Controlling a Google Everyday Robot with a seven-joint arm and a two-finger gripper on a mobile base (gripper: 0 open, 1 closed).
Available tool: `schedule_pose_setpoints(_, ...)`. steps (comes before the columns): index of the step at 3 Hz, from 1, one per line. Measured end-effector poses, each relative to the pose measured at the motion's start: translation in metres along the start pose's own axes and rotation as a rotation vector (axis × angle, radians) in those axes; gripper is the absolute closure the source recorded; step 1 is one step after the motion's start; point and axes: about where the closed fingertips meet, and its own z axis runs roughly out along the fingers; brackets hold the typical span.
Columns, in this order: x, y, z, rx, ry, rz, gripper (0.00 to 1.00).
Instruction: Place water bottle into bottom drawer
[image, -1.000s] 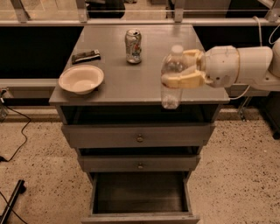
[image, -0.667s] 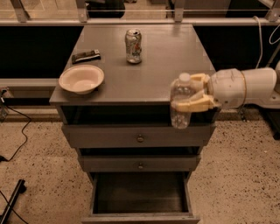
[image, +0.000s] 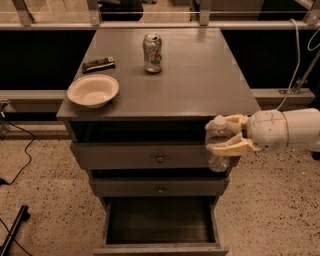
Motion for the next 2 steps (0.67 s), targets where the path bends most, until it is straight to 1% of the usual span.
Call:
schedule_pose_setpoints(1,0.023,0.005,0.011,-0.031,-0.012,0.060,1.00)
schedule_pose_setpoints(2,0.102,0.052,0.040,-0.033,-0.187,0.154,1.00)
